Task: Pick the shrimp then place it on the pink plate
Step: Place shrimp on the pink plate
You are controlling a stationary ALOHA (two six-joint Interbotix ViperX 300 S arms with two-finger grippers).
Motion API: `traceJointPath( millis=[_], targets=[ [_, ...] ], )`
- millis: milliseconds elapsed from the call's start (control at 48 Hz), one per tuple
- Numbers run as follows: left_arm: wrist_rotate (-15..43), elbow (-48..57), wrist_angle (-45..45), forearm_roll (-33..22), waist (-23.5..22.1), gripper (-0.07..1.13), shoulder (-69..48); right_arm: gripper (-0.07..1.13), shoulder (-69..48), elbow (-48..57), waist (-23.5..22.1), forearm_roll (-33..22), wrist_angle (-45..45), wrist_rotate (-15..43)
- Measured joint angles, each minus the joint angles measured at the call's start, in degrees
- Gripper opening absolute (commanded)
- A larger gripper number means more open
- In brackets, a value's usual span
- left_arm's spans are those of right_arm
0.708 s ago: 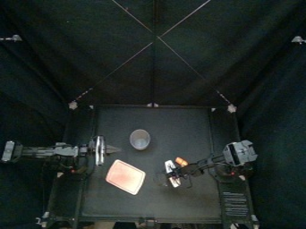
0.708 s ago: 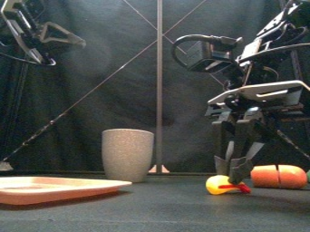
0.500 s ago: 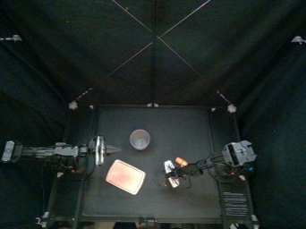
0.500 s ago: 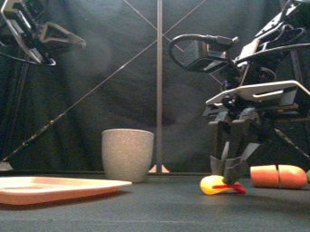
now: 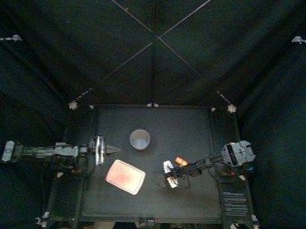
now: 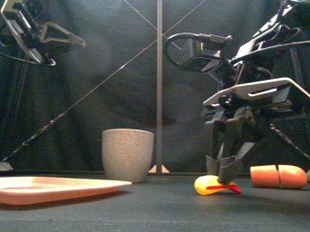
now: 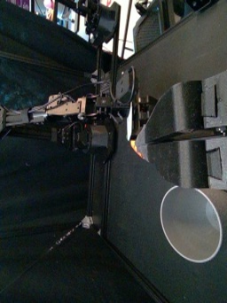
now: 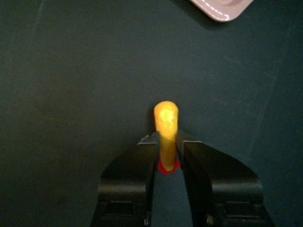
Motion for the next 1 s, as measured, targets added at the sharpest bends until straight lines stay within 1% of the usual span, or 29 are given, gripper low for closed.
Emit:
traceJointPath(
  millis=[833,1000],
  targets=[
    [0.0,0.6,0.0,-1.0,0.0,0.11,0.0,0.60,-0.1,-3.2,-0.9,0.0,-0.4,-0.1],
    [0.0,1.0,0.1,-1.0,0.1,0.11,0.0,0.62,1.0,-3.2,-1.0,1.3,-0.5,0.0]
  ],
)
